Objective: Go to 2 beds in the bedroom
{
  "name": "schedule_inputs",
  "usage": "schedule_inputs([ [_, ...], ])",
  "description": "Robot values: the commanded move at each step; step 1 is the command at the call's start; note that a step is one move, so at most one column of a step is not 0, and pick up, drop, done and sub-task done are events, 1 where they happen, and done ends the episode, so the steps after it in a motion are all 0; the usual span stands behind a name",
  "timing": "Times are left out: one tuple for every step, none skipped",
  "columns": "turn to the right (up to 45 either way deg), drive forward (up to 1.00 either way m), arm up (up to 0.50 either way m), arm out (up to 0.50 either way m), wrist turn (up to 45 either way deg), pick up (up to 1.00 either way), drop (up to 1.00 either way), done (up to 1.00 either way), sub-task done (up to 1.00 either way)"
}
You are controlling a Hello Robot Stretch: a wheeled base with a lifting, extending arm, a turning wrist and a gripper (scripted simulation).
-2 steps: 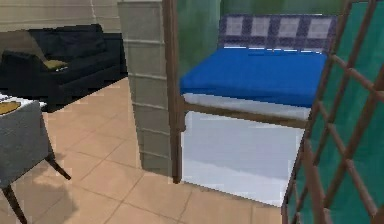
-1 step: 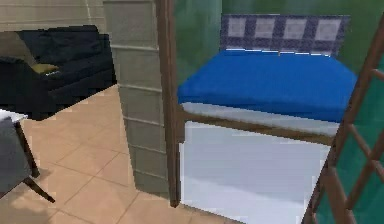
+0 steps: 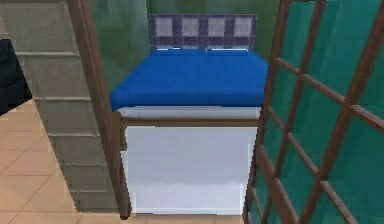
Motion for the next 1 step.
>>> schedule_inputs([
  [0.0,1.0,0.0,0.0,0.0,0.0,0.0,0.0,0.0],
])
